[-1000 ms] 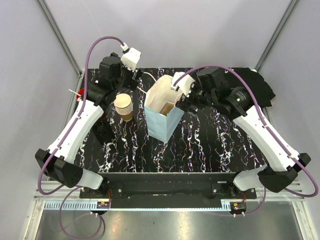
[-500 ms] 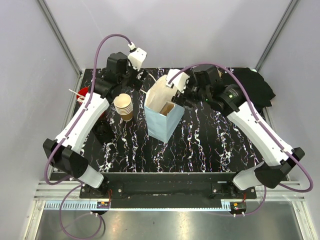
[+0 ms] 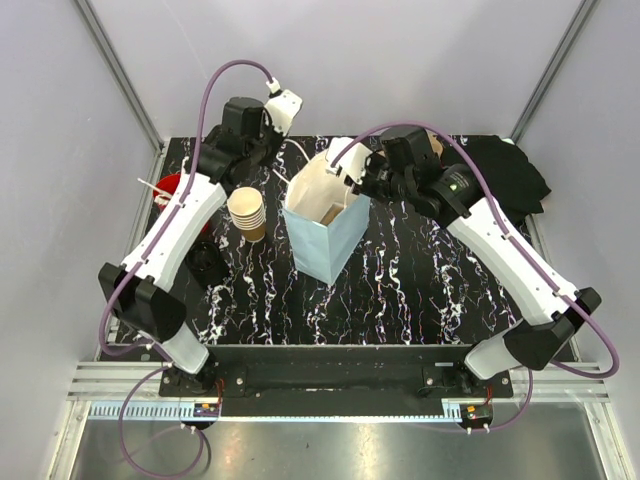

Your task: Pack the takeout coffee

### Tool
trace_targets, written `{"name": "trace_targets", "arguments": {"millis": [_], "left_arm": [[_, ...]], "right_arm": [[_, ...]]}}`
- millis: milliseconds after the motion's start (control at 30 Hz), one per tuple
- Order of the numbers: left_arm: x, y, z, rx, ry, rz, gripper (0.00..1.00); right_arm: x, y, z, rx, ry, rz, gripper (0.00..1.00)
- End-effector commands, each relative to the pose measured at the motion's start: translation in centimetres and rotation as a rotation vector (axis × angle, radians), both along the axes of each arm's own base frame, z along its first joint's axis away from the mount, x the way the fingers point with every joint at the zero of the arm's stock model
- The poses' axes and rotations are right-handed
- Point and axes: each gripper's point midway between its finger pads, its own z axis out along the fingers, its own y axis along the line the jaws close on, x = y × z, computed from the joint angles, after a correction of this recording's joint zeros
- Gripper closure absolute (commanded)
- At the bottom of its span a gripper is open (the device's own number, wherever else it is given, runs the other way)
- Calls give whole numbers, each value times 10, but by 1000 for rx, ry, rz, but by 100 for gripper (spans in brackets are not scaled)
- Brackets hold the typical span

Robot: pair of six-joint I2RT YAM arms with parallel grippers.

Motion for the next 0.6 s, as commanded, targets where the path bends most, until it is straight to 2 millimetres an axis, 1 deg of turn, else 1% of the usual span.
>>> {"name": "trace_targets", "arguments": {"millis": [0, 33, 67, 100, 133, 200, 233, 300, 333, 367, 400, 433, 467, 500, 533, 567], "left_arm": [[15, -5, 34, -22, -87, 5, 90], [17, -5, 36, -19, -93, 9, 93], [19, -4, 36, -12, -94, 16, 98], [24, -5, 39, -11, -101, 20, 100], [26, -6, 39, -9, -100, 20, 100], [31, -7, 36, -1, -95, 23, 100], [32, -8, 42, -5, -108, 23, 100], [40, -8, 40, 10, -113, 30, 100], [43, -9, 48, 9, -132, 33, 100], [47, -8, 49, 24, -141, 42, 100], [53, -9, 45, 36, -137, 46, 100], [56, -8, 55, 32, -161, 54, 100], [60, -7, 56, 44, -169, 61, 100], [66, -9, 52, 53, -166, 63, 100], [69, -10, 54, 56, -174, 66, 100], [73, -7, 64, 60, -202, 81, 100]], "right_arm": [[10, 5, 26, 53, -61, -8, 77], [10, 5, 27, 55, -63, -10, 79], [13, 6, 28, 56, -68, -17, 80], [13, 6, 29, 58, -71, -19, 80], [16, 8, 31, 65, -77, -18, 82], [23, 3, 32, 56, -98, -61, 84], [27, 4, 34, 60, -112, -68, 84], [34, 3, 34, 63, -123, -103, 88], [38, 5, 35, 69, -134, -112, 89], [42, 4, 35, 73, -140, -134, 90], [45, 3, 36, 78, -146, -148, 91], [49, 6, 37, 84, -153, -156, 92], [52, 5, 38, 89, -160, -175, 92], [55, 4, 39, 92, -168, -187, 92], [59, 6, 40, 101, -177, -198, 93], [62, 6, 38, 98, -180, -213, 93]]}}
